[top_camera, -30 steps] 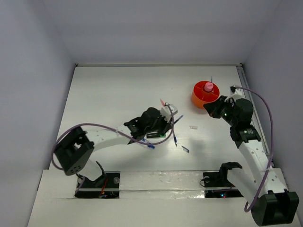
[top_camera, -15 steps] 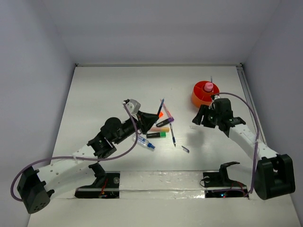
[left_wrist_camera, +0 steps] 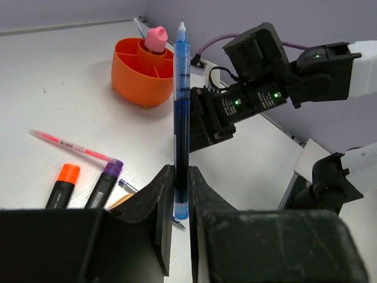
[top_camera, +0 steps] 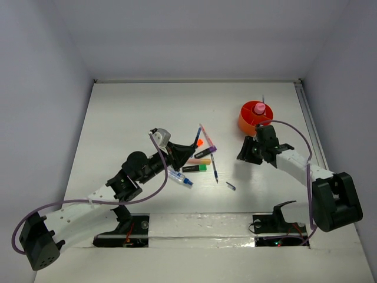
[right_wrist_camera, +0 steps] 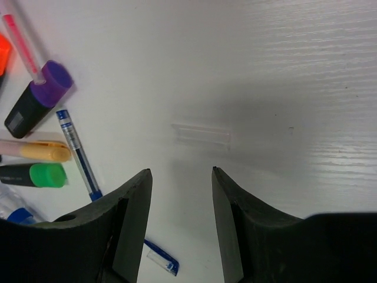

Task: Sort the stationery into containers
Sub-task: Close the pen cap on the pen.

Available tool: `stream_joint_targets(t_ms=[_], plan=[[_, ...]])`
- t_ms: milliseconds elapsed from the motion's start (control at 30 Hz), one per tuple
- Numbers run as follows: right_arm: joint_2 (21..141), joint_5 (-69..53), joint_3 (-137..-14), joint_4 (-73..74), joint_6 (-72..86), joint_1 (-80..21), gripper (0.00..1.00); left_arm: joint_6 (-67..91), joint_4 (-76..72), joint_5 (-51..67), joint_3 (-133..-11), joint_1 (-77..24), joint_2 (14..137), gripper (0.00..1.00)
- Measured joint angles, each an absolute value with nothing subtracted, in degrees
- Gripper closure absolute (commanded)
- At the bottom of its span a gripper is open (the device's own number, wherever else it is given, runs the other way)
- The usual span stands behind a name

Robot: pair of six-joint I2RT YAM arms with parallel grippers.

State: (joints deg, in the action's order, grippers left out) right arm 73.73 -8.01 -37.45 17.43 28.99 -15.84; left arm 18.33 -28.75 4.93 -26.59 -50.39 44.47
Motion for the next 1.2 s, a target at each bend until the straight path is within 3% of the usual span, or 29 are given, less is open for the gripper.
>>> stream_joint_targets(t_ms=[900, 1200], plan=[[84.09, -3.79, -39.51, 7.49, 31.44, -15.84, 0.45, 17.69, -31.11, 5.41, -25.58, -50.39, 45.28, 1.00], [85.65, -3.60, -41.60, 10.35, 29.61, -15.84, 0.62, 17.41, -31.51, 5.37, -24.86, -50.39, 45.32, 1.00]])
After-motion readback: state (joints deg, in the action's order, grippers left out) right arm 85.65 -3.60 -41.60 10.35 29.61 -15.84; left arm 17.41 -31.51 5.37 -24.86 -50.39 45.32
